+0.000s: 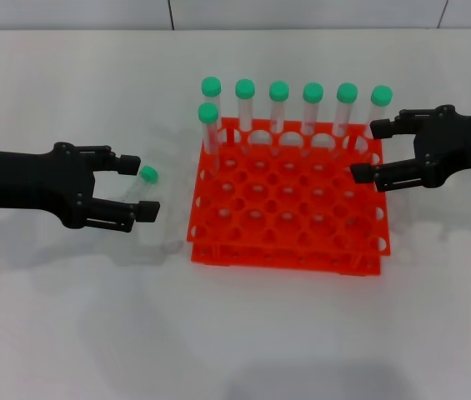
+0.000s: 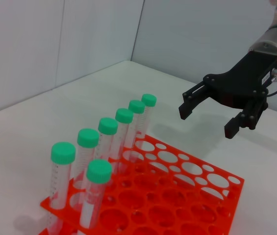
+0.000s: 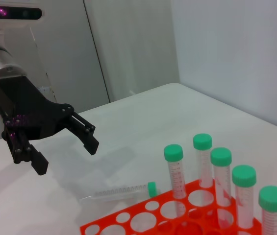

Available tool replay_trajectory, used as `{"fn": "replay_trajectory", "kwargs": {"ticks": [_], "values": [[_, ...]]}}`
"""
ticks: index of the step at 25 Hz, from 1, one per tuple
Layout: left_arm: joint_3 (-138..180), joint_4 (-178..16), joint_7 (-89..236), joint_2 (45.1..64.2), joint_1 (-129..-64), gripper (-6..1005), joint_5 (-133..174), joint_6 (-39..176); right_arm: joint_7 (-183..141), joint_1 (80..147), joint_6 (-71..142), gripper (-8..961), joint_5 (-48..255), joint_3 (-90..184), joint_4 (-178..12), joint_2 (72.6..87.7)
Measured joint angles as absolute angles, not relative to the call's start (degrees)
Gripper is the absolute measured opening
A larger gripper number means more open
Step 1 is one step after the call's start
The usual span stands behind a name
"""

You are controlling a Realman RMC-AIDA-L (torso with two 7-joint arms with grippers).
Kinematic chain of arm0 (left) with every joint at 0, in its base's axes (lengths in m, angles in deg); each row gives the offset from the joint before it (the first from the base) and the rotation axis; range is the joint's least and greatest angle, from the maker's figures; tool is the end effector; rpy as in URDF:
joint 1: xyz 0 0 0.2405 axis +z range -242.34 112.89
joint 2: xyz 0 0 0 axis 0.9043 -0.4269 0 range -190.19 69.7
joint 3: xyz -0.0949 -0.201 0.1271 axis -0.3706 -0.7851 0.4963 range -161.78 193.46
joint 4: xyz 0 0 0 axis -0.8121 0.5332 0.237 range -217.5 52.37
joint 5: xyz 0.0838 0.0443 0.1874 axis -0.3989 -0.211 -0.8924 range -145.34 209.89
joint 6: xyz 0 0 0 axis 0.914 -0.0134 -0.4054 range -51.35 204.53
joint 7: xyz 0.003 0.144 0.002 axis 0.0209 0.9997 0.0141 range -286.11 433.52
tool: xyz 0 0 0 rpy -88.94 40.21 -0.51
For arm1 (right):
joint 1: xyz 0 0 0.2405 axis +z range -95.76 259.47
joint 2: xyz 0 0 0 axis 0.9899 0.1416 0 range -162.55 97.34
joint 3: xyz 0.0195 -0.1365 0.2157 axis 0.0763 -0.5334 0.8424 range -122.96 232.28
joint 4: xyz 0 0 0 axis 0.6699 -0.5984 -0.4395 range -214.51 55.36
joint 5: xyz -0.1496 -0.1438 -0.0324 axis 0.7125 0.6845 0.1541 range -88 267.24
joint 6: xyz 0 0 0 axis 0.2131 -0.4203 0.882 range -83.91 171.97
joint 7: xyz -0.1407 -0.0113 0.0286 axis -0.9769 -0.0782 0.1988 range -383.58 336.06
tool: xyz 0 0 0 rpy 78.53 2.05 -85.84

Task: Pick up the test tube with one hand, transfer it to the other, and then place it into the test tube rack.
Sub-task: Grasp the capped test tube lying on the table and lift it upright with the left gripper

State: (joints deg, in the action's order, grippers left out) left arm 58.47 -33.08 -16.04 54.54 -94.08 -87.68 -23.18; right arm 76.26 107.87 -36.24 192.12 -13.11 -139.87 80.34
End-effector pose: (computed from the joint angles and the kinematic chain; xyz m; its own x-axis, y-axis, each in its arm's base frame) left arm -0.2599 0.3238 0.0479 0.8623 0.3709 0.3448 0.4205 -0.9038 -0.0793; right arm 0.2107 0.3552 0.0325 0.8876 -0.2919 -0.3562 -0.3800 -0.9012 -0.2085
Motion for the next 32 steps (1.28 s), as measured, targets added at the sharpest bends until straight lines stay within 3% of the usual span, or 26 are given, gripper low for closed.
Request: {"fn": "replay_trajectory", "kwargs": {"ticks": [19,32], "values": [[58.4,-33.1,-17.4,54.11,-94.3,875,-88.6,-22.5,76.0,107.9,-35.5,843,192.1,-13.2,-140.1,80.63],[58.2,-32.5,-30.4,49.95,-98.3,875,-100.0,-20.8,75.2,107.9,-35.3,843,192.1,-13.1,-140.3,81.68]]}}
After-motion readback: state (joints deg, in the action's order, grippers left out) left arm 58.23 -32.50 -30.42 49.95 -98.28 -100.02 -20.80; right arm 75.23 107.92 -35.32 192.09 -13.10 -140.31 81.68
